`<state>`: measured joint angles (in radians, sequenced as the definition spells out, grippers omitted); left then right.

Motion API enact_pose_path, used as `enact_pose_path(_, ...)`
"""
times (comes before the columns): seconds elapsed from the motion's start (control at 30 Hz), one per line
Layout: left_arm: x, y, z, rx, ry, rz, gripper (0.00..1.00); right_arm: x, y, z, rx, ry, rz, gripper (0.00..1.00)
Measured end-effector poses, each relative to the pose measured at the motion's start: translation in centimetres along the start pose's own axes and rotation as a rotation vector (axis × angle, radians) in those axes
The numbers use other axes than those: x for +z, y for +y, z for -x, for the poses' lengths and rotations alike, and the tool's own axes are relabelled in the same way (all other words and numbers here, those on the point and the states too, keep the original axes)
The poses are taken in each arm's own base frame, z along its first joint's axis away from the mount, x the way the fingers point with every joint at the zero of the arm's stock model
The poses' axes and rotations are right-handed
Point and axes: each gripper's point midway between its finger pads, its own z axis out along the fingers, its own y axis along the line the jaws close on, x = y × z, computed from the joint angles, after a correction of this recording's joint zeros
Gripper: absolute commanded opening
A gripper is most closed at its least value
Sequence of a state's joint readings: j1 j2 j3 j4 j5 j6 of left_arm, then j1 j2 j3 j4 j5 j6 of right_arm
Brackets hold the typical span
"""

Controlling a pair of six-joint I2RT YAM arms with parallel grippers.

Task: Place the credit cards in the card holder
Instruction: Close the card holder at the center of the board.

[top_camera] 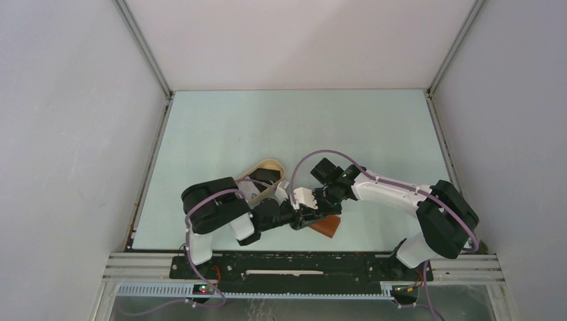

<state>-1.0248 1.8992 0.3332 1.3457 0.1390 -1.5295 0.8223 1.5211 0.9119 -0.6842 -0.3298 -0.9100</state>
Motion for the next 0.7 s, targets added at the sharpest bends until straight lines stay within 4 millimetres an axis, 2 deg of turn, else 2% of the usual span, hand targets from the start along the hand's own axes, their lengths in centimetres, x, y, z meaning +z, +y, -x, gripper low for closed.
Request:
enact_pose_path(0.33,0.7,1.4,0.2,-0.019,-0.002,0.042,0.06,0.0,0.0,0.0,-0.001,0.002,-0.001,0.05)
enact_pose_path(0.7,0.7,1.6,0.3,-0.019,-0.005,0.048,0.04,0.0,0.0,0.0,-0.003,0.003,-0.002,0.04)
